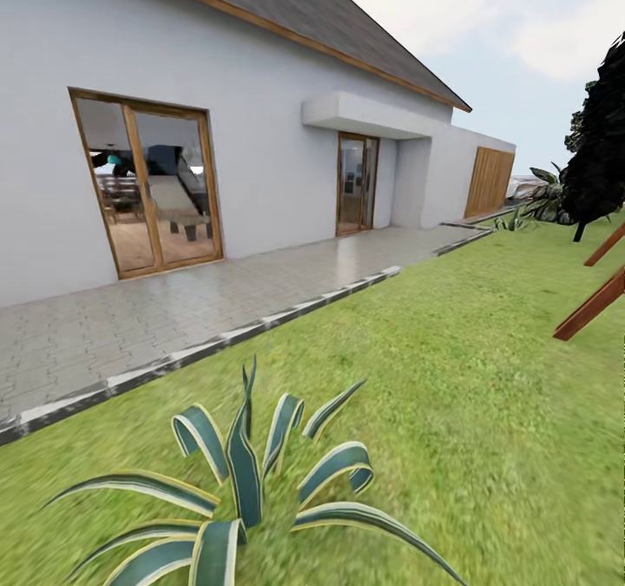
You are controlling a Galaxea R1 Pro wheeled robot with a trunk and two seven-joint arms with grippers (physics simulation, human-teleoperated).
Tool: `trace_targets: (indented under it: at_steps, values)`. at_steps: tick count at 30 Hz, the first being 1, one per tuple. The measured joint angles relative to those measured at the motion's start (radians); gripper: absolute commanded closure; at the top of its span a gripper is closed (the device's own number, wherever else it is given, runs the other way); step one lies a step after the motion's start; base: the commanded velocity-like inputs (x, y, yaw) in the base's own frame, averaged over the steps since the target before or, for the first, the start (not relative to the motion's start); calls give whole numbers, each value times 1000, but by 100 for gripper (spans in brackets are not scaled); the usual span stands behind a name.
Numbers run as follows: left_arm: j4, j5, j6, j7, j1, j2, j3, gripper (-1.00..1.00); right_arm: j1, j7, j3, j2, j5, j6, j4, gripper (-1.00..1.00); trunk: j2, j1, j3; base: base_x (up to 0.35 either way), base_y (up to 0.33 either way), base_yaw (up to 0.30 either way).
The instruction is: Take the three Easter eggs out of the wicker basket on the lawn in the garden, then place them on the lawn next to a single tree (choose any tree) so that all three eggs are next to the same tree and none are left in the basket.
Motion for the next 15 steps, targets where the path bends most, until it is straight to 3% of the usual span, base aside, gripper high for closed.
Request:
trace_targets:
  at_steps: [15]
  values:
    - [0, 0, 1, 0, 0, 0, 0, -100, 0, 0, 0, 0, 0, 0, 0, -100, 0, 0, 0, 3, -279, 0]
